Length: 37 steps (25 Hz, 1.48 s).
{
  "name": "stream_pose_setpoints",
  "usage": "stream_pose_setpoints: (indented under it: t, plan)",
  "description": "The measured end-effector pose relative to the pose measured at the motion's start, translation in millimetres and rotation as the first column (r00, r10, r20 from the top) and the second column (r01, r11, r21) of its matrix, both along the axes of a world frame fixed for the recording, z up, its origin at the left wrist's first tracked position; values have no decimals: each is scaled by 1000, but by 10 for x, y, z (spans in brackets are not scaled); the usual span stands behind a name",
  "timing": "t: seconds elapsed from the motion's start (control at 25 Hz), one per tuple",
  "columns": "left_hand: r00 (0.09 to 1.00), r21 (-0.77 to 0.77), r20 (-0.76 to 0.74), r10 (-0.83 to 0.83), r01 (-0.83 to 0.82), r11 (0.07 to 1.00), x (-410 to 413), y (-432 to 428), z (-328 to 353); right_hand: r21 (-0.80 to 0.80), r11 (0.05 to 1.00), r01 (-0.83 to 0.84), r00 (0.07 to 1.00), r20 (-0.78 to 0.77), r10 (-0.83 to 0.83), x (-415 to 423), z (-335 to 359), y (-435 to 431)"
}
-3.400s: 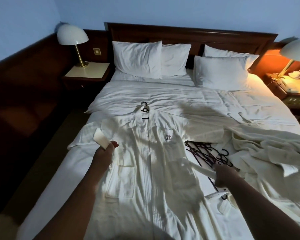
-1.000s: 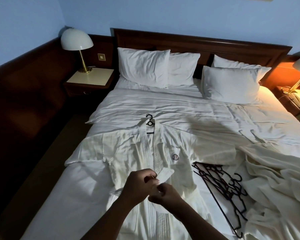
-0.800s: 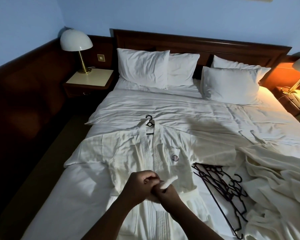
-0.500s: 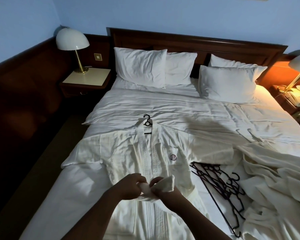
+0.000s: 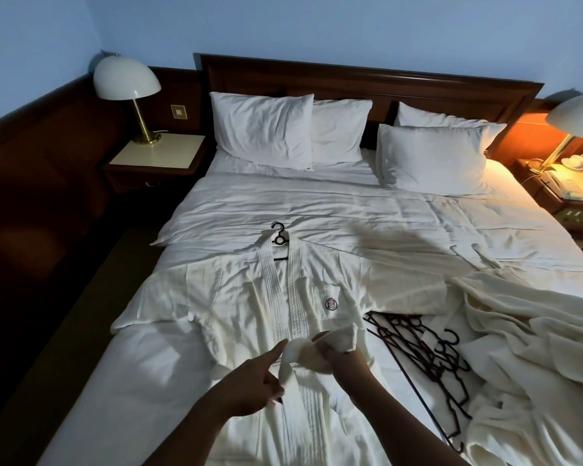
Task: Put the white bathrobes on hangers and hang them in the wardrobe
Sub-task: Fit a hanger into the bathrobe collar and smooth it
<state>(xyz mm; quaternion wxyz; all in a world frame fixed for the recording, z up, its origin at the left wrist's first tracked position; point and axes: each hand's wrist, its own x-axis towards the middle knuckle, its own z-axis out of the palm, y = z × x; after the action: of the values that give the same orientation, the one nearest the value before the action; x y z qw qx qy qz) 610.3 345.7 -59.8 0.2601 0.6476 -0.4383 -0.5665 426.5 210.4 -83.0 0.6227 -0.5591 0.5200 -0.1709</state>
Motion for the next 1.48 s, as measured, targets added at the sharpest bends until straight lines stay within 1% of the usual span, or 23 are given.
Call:
stream_pose_setpoints:
  t: [0.08,0.12,0.16,0.2,0.28,0.4,0.48,0.6,0.72,0.8,0.92,1.0,1.04,1.08,1.12,1.16,1.24,1.28,1.32,1.36,1.4,1.44,1.48]
  plan:
    - [954,-73,297,32,-11,997,-38,-118,-125,41,999,-2,1000,-12,2,2,56,19]
    - [900,-128,428,77,-24,992,-27,-187,-167,52,999,-8,1000,-4,8,-3,69,25]
    - [852,-176,512,111,-22,984,-7,-251,-199,61,998,-24,1000,0,24,-12,71,27]
    - [832,-211,543,115,3,977,29,-316,-230,65,997,-38,999,4,38,-15,75,30]
    - [838,-224,542,63,72,972,117,-444,-261,60,997,-52,999,15,52,-13,76,26]
    - [822,-198,560,-102,251,948,245,-540,-306,29,995,-95,994,54,94,-11,109,-4]
    - [832,-131,517,-201,310,942,287,-564,-319,-10,986,-165,981,102,166,-37,107,-21]
    - [854,-6,448,-264,298,955,285,-536,-273,-59,965,-255,950,173,261,-51,119,-16]
    - [845,-20,470,-257,301,953,279,-448,-342,-131,938,-321,928,151,339,-5,79,30]
    - [858,-24,455,-239,280,960,258,-403,-351,-163,934,-317,931,137,340,15,58,52]
    - [951,-32,254,-176,190,981,201,-443,-300,-223,903,-366,906,137,401,30,85,56]
    - [1000,-14,-27,-8,7,1000,238,-448,-295,-203,914,-351,915,131,381,36,49,40]
    - [977,33,-191,100,-95,995,307,-437,-352,-176,929,-325,928,131,350,25,15,31]
    - [916,106,-342,211,-185,977,376,-421,-399,-147,944,-295,940,131,314,26,6,25]
    - [857,187,-412,311,-254,949,437,-421,-470,-111,956,-270,949,136,284,26,4,23]
    - [820,219,-447,357,-286,933,453,-419,-457,-71,963,-261,953,141,269,21,10,20]
    - [823,177,-414,388,-345,922,479,-471,-419,-9,978,-208,972,108,207,29,33,-1]
    - [814,144,-384,436,-413,899,504,-479,-416,-39,989,-140,989,43,142,2,-2,-33]
    - [764,120,-368,530,-526,842,574,-468,-473,-103,992,-69,995,-73,61,-58,-86,-106]
    - [674,122,-360,645,-651,749,687,-432,-580,-166,985,-49,977,-211,13,-149,-213,-199]
    - [541,178,-375,753,-755,631,795,-351,-711,-185,979,-80,925,-380,4,-264,-350,-295]
    - [368,284,-405,837,-820,498,876,-231,-873,-135,989,-62,860,-511,-16,-378,-501,-393]
    - [222,369,-439,870,-839,400,923,-133,-1018,-43,998,40,832,-553,-57,-470,-642,-479]
